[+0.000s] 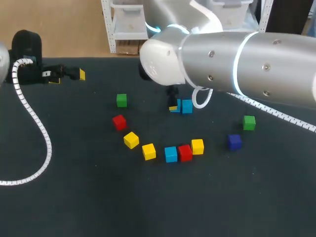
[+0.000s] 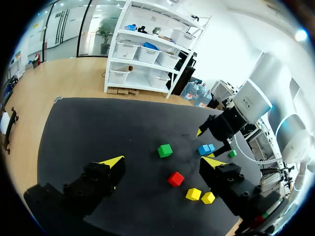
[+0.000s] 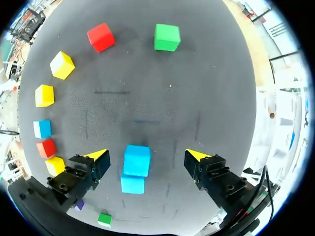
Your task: Place the blue cubes, place green cubes on the blue cubes, place the yellow cubes on the green cubes, then place the red cubes on the yellow cubes, and place purple cube on the red cubes.
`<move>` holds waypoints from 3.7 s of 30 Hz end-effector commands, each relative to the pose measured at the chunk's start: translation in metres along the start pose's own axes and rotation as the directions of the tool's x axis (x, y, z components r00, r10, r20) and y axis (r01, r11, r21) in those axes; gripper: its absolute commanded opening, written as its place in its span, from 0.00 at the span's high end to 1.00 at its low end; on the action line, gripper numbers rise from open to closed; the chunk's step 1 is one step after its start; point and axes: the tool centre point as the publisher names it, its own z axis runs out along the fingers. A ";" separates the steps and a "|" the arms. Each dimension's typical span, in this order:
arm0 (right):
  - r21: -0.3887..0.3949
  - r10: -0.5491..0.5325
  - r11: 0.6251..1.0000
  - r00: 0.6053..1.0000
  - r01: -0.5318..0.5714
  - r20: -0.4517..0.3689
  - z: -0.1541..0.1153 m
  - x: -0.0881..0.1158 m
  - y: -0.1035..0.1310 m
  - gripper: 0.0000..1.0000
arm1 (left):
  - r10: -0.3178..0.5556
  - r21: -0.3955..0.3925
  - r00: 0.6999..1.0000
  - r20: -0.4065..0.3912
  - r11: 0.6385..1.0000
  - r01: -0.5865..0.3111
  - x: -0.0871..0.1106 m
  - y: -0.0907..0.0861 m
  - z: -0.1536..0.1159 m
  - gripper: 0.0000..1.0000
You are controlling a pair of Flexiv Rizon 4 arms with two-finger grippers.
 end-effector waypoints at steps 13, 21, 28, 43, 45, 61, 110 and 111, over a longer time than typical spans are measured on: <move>-0.038 0.040 0.998 0.999 -0.041 -0.027 0.019 0.012 0.001 0.03 | 0.000 0.002 1.000 0.001 1.000 0.000 0.000 0.001 0.000 0.00; -0.037 0.036 0.999 0.999 -0.037 -0.021 0.019 0.009 0.003 0.60 | 0.000 0.002 1.000 0.001 1.000 0.000 0.000 0.001 0.000 0.00; -0.043 0.021 0.999 1.000 -0.022 -0.021 0.020 0.006 0.008 0.67 | 0.000 0.002 1.000 0.001 1.000 0.000 0.000 0.001 0.000 0.00; -0.051 0.015 0.999 1.000 -0.016 -0.017 0.018 0.009 0.015 0.87 | 0.000 0.002 1.000 0.001 1.000 0.000 0.000 0.001 0.000 0.00; -0.053 0.016 0.998 1.000 -0.016 -0.014 0.017 0.009 0.018 0.87 | 0.000 0.002 1.000 0.001 1.000 0.000 0.000 0.001 0.000 0.00; -0.056 0.027 0.998 1.000 -0.028 -0.012 0.021 0.011 0.025 0.82 | 0.000 0.002 1.000 0.001 1.000 0.000 0.000 0.001 0.000 0.00; 0.034 0.124 0.991 0.973 -0.133 0.192 -0.062 0.045 0.064 0.00 | 0.000 0.002 1.000 0.001 1.000 0.000 0.000 0.001 0.000 0.00; 0.018 0.135 0.990 0.969 -0.142 0.208 -0.066 0.047 0.071 0.00 | 0.000 0.002 1.000 0.001 1.000 0.000 0.000 0.001 0.000 0.00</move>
